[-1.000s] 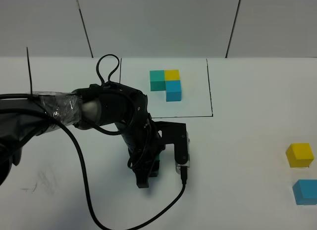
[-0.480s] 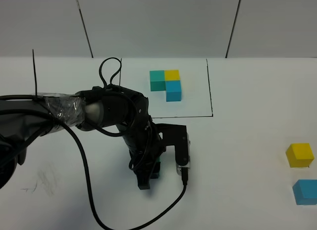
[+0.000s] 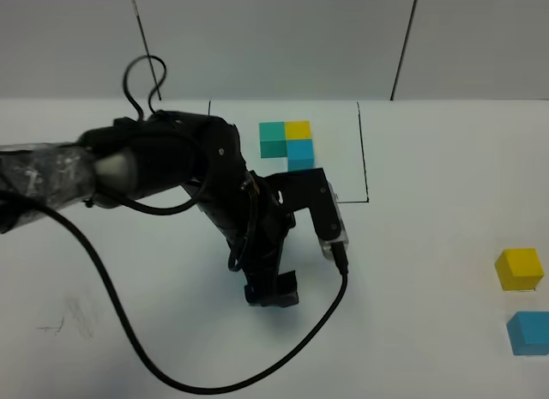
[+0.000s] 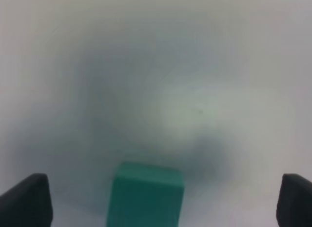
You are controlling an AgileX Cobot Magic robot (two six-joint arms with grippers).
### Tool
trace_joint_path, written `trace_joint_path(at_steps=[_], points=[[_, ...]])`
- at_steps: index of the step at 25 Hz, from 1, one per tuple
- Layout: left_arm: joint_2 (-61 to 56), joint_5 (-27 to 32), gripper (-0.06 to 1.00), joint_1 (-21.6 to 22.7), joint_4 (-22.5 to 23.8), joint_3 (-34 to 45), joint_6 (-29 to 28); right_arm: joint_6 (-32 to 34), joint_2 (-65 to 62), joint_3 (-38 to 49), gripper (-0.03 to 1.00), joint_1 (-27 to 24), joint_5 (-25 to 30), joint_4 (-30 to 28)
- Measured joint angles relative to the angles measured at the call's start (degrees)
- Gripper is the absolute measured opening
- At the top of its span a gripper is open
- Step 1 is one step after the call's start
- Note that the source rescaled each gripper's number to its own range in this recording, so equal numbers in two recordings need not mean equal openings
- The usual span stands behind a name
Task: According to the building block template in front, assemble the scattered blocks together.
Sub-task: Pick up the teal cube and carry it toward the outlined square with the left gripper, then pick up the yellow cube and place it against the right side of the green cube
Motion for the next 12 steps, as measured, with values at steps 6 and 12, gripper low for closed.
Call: trace_joint_path(at_steps=[6,12], points=[[-13.6,8.8,0.86,0.0,14.7,0.0,-16.9,0.0,0.0,0.0,0.60,0.0,0.0,0.1],[-25.2,22.7,0.78,0.0,30.9,0.0,-36.6,0.0,0.0,0.0,0.60,0.0,0.0,0.2]])
